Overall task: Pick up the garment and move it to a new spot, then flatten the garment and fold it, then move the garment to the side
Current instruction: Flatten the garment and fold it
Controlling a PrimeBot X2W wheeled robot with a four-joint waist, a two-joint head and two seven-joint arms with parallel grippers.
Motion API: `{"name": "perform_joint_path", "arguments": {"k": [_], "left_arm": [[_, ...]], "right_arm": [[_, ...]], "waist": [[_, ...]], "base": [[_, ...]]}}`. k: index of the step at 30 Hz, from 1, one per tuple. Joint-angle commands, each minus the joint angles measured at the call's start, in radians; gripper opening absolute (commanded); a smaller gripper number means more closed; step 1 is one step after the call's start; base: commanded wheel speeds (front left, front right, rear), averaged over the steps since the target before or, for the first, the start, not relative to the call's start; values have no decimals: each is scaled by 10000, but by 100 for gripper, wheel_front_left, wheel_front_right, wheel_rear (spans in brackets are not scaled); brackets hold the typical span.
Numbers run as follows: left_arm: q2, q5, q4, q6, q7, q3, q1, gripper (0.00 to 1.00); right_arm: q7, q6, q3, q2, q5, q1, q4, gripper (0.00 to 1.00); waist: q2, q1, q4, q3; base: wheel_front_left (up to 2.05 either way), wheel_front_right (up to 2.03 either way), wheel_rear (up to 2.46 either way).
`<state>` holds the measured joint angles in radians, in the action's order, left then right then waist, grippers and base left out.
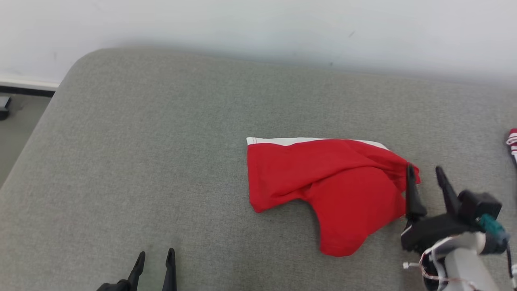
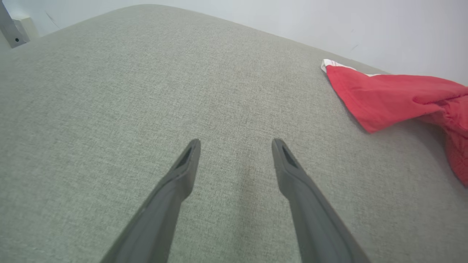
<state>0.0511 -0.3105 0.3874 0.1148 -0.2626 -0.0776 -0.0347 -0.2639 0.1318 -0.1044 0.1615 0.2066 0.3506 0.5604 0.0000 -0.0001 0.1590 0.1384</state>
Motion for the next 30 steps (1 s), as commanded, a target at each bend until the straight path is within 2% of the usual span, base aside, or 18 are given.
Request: {"name": "perform_joint_path", "arguments": {"k": [1, 3, 14, 26, 27, 28, 29, 30], "left_arm": [[-9, 23, 16, 38, -28, 34, 147, 100], [-4, 73, -19, 55, -28, 62, 178, 100], [-4, 261, -47, 71, -28, 76, 134, 100], [-8, 234, 23, 127, -28, -83, -233, 100], [-5, 229, 28, 129, -28, -87, -273, 100], [-6, 228, 28, 132, -28, -101, -312, 100], [-6, 226, 24, 135, -28, -95, -337, 100], [-6, 230, 21, 136, -28, -81, -345, 100]], "right_arm": [[3, -27, 5, -153, 80, -392, -104, 100], [3, -27, 126, -410, 144, -777, -162, 100], [3, -27, 588, -832, 239, -1626, 40, 100], [3, -27, 409, -845, -405, -556, 1228, 100], [4, -27, 408, -861, -413, -516, 1275, 91], [6, -27, 384, -862, -434, -479, 1296, 56], [7, -27, 368, -864, -449, -458, 1308, 29], [7, -27, 347, -872, -451, -470, 1323, 21]], "waist": [[0, 1, -236, -237], [0, 1, -404, -359], [0, 1, -893, -477], [0, 1, -338, 398], [0, 1, -296, 431], [0, 1, -247, 462], [0, 1, -220, 480], [0, 1, -200, 491]], "base": [[0, 0, 0], [0, 0, 0], [0, 0, 0], [0, 0, 0], [0, 0, 0], [0, 0, 0], [0, 0, 0], [0, 0, 0]]}}
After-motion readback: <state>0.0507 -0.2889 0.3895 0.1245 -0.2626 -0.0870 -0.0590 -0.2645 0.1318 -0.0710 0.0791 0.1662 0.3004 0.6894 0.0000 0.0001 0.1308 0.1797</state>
